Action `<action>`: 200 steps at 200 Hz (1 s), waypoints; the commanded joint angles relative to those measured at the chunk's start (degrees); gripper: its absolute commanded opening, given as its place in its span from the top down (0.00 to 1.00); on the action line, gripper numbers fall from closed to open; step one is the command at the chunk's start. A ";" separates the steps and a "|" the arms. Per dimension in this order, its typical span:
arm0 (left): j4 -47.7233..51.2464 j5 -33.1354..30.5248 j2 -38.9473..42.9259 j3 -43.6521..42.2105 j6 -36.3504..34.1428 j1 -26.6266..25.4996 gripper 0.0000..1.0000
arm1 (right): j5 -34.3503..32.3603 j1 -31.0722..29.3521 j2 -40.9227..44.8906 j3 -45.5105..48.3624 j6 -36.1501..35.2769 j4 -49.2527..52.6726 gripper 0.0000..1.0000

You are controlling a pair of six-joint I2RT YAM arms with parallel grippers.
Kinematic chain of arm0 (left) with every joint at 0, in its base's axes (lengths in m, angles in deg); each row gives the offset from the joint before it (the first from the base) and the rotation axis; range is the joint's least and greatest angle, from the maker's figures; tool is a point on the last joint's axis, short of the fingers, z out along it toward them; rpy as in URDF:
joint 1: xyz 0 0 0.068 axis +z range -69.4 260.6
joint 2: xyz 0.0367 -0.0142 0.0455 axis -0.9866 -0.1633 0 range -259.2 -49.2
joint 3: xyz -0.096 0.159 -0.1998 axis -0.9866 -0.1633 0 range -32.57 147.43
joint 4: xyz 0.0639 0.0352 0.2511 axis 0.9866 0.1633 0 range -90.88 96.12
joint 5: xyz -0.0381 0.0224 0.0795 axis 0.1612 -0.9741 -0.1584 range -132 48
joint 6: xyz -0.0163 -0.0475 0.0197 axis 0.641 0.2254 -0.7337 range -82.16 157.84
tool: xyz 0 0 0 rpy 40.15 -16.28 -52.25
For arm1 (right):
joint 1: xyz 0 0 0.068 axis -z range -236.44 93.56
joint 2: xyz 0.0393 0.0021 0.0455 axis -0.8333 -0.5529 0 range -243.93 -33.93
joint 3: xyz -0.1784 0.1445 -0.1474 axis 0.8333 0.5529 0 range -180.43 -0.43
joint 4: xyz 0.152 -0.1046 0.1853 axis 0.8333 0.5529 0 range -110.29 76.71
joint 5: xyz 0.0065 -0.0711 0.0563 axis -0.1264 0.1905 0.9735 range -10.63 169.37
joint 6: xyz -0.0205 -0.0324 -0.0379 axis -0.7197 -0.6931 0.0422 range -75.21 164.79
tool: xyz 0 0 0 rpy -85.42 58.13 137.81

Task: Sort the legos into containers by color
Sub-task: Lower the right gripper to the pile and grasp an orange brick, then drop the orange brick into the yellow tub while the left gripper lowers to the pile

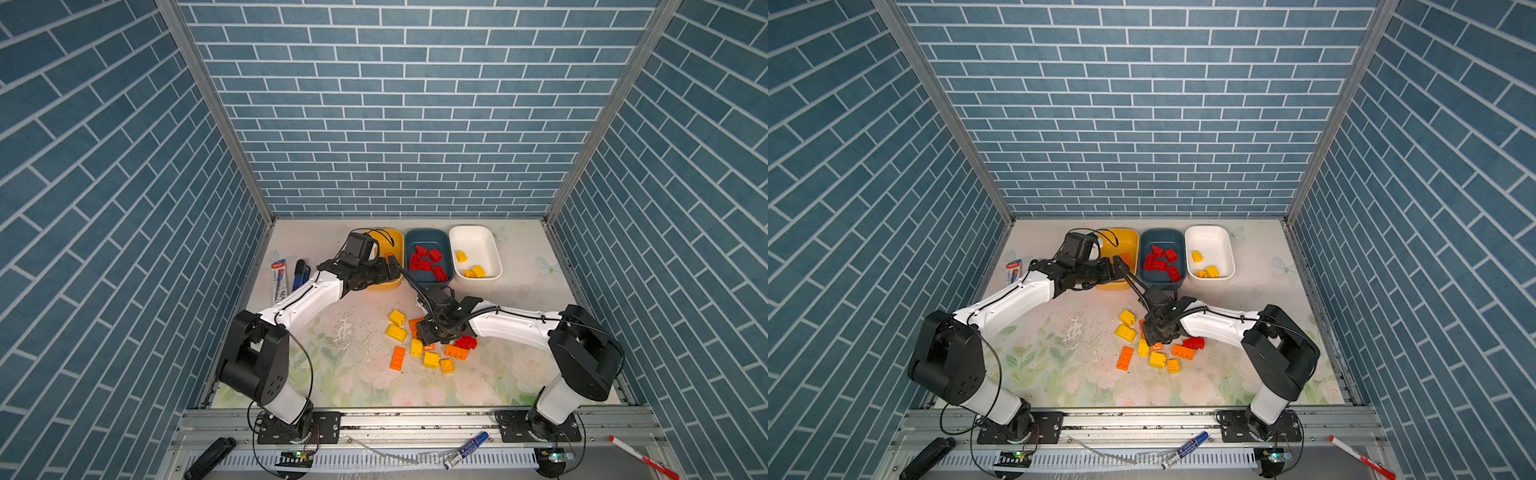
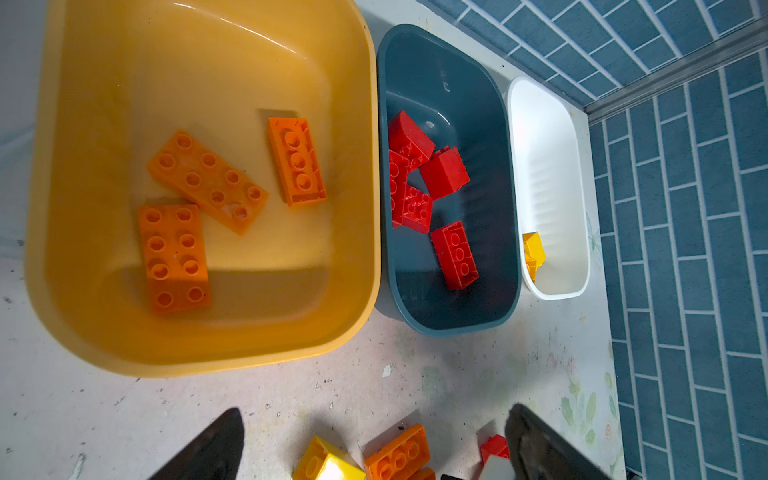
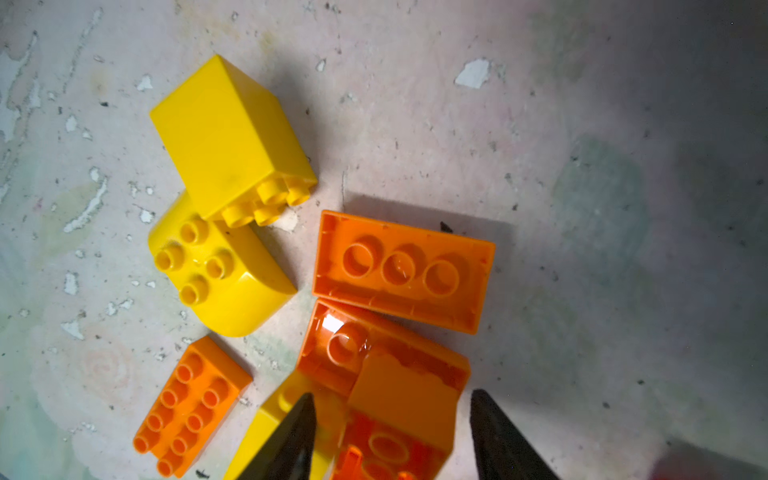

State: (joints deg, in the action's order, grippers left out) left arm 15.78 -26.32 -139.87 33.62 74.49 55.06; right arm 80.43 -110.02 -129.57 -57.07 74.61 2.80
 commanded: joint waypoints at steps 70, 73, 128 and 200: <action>1.26 -3.16 -0.11 1.77 0.12 -0.47 0.01 | -4.10 -0.31 3.99 -1.69 -3.04 0.93 0.64; 1.26 -3.58 0.17 1.63 0.29 -0.42 0.01 | -4.12 -0.25 4.36 -1.84 -3.48 0.63 0.64; 3.97 -12.52 4.65 -1.61 3.33 -0.48 0.01 | 0.81 2.87 4.89 -6.56 -8.21 -13.84 0.65; 10.64 -14.99 8.79 -7.11 3.95 -0.47 0.01 | 9.89 9.25 -8.81 -22.46 -9.72 -18.88 0.65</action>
State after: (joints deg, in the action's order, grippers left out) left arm 22.67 -40.51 -132.68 29.34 78.09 54.80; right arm 85.85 -102.04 -134.05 -73.22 67.68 -14.25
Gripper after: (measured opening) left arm 0.994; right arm 0.356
